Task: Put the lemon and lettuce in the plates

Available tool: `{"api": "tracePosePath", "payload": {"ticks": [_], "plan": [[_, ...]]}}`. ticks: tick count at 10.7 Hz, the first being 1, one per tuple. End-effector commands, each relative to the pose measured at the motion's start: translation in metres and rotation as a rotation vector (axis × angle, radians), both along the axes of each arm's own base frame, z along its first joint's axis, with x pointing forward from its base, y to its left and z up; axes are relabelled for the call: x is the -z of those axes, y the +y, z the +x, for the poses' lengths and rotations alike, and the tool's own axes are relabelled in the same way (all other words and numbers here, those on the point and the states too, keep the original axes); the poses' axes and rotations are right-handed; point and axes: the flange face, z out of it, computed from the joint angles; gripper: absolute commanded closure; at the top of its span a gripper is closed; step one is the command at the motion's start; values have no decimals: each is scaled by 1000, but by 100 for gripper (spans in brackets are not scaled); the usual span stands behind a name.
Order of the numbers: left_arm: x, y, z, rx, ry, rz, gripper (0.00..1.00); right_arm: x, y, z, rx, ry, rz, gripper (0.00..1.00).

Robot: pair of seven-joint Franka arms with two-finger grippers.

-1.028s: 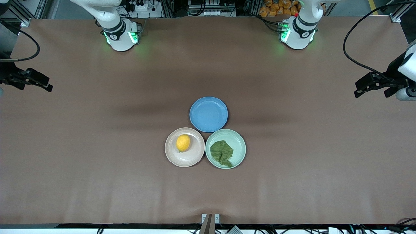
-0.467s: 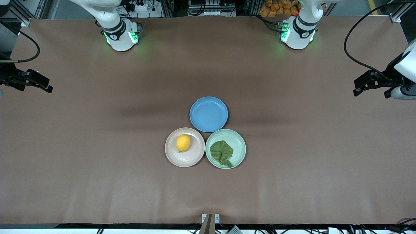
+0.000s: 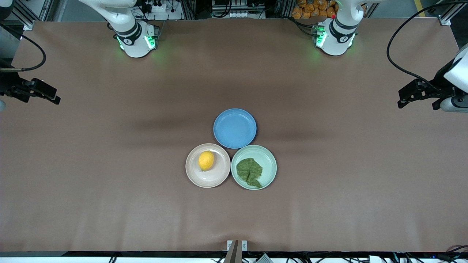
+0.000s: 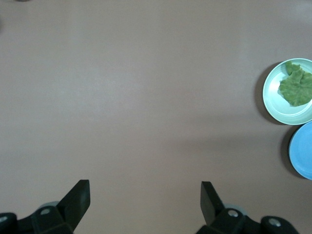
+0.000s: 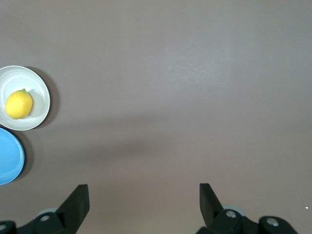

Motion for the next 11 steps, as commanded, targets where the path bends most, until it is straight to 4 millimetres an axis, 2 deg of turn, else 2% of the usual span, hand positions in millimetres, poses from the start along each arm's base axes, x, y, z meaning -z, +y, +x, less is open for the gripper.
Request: {"api": "tracePosePath", "payload": {"ticks": [1,11], "plan": [[-3,-1,1,-126,8,8,0,-2,-3,-1,1,-7,-5,0],[-3,5,1,-175,13,-4,0,1,-2,1,-1,-10,-6,0]]}}
